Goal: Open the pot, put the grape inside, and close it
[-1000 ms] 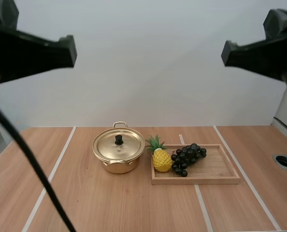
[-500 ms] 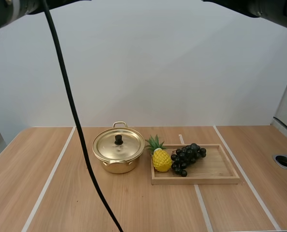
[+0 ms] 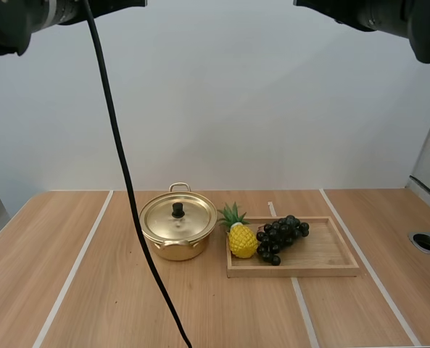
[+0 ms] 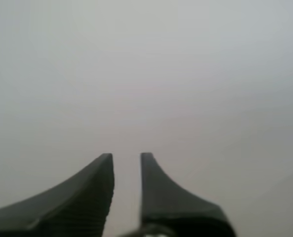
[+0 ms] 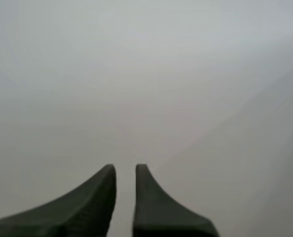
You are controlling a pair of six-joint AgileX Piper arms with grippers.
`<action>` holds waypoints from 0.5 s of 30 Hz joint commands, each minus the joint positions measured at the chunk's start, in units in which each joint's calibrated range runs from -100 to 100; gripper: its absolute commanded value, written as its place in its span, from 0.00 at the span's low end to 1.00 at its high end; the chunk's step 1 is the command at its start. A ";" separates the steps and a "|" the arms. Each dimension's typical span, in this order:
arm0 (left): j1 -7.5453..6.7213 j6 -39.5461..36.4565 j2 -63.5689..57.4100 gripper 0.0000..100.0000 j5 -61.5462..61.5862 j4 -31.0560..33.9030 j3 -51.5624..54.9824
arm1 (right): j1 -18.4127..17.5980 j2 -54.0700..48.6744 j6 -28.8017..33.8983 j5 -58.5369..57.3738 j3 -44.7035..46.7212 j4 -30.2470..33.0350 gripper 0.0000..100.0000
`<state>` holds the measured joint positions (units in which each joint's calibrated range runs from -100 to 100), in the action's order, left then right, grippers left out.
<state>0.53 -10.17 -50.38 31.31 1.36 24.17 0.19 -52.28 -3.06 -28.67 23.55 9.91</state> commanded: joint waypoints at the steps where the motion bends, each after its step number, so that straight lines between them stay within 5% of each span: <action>1: 0.09 -0.17 0.01 0.89 0.13 0.23 -0.59 | 0.17 -0.51 1.85 -0.15 -0.54 0.24 1.00; 2: 0.09 -0.08 0.01 1.00 0.90 0.23 -0.59 | 0.17 -0.51 1.85 -0.57 -0.54 0.24 1.00; 15: 0.09 16.77 3.06 1.00 13.82 -1.66 -0.59 | 0.17 -0.62 1.03 -3.11 -0.54 0.38 1.00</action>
<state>0.53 2.31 -48.86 41.52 1.22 24.06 0.19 -52.28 -1.66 -30.52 23.55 9.91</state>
